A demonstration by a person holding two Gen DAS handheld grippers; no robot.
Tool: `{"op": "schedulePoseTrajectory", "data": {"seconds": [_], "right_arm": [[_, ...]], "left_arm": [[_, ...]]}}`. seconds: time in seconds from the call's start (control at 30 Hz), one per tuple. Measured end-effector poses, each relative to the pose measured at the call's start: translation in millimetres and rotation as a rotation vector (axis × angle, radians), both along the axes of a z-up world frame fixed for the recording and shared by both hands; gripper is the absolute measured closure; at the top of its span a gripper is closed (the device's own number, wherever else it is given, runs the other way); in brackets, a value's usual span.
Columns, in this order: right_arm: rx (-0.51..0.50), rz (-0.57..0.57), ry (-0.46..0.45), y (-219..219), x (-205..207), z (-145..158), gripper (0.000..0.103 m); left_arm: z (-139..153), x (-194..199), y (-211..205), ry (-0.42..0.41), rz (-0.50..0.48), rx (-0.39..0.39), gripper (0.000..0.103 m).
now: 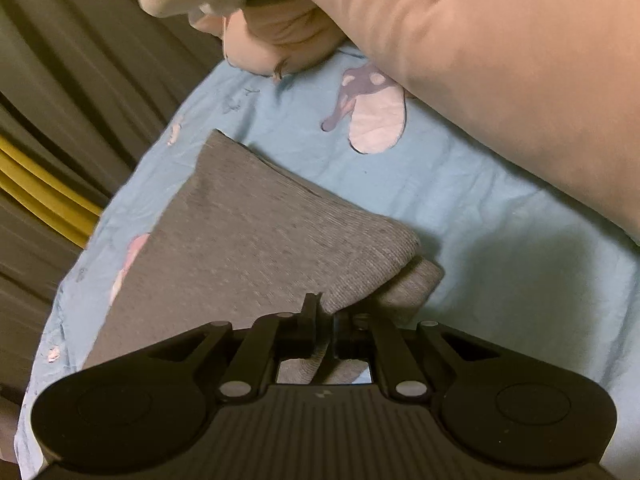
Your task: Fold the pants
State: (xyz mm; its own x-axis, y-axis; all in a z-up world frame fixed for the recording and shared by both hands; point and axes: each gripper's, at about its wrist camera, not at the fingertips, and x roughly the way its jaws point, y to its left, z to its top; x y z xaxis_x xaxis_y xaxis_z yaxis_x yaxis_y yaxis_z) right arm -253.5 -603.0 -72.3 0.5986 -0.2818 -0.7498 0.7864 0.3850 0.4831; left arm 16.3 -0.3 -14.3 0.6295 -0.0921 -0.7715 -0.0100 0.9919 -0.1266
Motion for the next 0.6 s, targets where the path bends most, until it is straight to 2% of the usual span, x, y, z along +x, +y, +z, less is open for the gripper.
{"op": "schedulePoseTrajectory", "data": {"seconds": [0.03,0.1,0.3,0.4,0.47,0.53,0.6], "right_arm": [[0.011,-0.01,0.041,-2.6,0.8,-4.9,0.097],[0.032,-0.029,0.031,-7.1,-1.1,-9.2,0.097],[-0.005,-0.018,0.076,-2.1,3.9,-6.9,0.096],[0.013,-0.022,0.062,-4.3,1.3,-8.7,0.096],[0.017,-0.022,0.061,-5.2,1.4,-8.9,0.096],[0.016,-0.019,0.067,-5.2,2.9,-8.4,0.096],[0.017,-0.019,0.07,-5.7,4.7,-7.9,0.096]], "left_arm": [[-0.1,-0.2,-1.2,-0.001,-0.007,0.005,0.0],[0.2,-1.3,-2.8,-0.002,-0.032,0.0,0.0],[1.0,-4.1,-7.1,-0.005,-0.131,-0.049,0.0],[-4.9,0.7,-15.2,0.026,-0.133,0.012,0.0],[-6.5,3.4,-19.7,0.021,-0.099,0.109,0.0],[-7.5,9.5,-15.2,0.022,-0.012,0.193,0.0],[-8.8,18.9,3.4,0.05,0.114,0.173,0.0]]}}
